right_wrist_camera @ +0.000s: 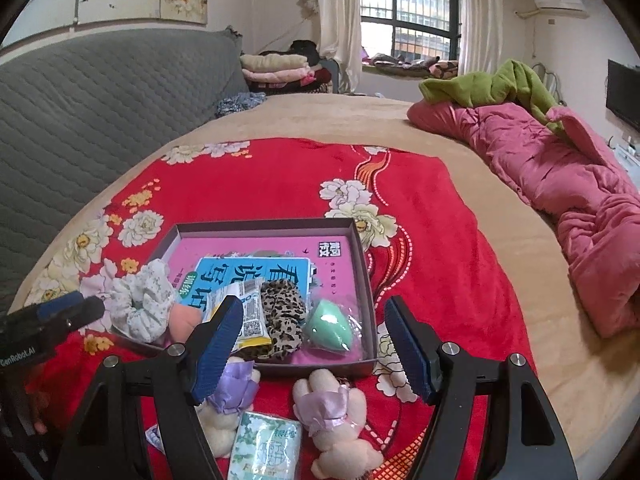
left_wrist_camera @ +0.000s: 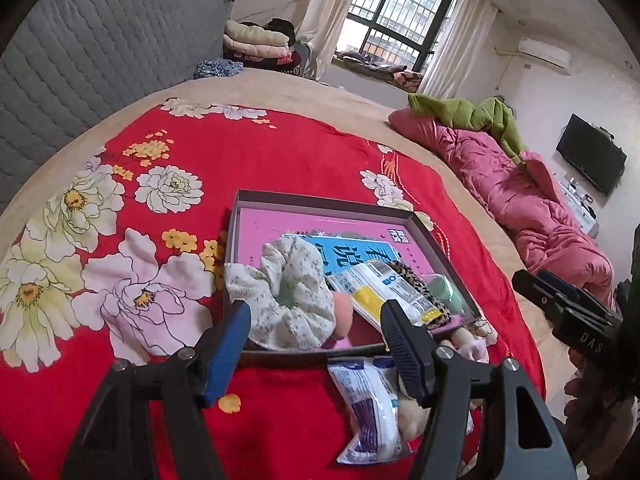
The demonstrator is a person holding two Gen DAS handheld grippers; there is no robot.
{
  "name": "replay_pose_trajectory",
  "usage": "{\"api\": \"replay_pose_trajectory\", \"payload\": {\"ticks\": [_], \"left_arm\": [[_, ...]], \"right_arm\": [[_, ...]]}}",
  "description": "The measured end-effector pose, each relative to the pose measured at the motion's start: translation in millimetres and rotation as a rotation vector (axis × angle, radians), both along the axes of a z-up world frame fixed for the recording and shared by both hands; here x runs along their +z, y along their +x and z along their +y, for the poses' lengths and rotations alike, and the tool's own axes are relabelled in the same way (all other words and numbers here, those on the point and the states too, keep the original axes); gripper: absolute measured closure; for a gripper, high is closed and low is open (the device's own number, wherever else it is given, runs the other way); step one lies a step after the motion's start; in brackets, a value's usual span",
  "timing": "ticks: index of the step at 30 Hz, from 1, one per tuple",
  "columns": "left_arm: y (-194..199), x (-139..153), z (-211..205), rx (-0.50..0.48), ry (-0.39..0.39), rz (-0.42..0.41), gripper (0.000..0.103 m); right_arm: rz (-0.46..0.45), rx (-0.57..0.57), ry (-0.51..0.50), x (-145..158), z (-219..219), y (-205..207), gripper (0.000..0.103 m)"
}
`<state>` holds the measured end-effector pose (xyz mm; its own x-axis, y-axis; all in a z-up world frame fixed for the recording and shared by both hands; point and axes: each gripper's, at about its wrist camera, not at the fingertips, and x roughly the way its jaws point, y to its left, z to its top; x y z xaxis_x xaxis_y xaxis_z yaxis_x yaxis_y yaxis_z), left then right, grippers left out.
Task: Organize soft objects
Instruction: 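Move both tools back over the soft items beside the tray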
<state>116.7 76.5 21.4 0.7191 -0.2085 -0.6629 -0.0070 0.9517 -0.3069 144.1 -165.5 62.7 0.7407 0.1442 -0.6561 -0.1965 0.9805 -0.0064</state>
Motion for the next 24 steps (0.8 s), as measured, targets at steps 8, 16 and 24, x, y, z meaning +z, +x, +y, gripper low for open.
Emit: {"api": "replay_pose_trajectory", "payload": {"ticks": [8, 16, 24], "left_arm": [[-13.8, 14.2, -13.8, -0.012, 0.022, -0.008, 0.036], [-25.8, 25.7, -32.7, -0.026, 0.049, -0.01, 0.036], [-34.7, 27.6, -43.1, -0.041, 0.065, 0.007, 0.036]], "right_arm": [[-0.026, 0.004, 0.009, 13.7, -10.0, -14.8, 0.029], [-0.045, 0.006, 0.039, 23.6, -22.6, -24.8, 0.029], [-0.043, 0.012, 0.062, 25.0, -35.0, -36.6, 0.029]]}}
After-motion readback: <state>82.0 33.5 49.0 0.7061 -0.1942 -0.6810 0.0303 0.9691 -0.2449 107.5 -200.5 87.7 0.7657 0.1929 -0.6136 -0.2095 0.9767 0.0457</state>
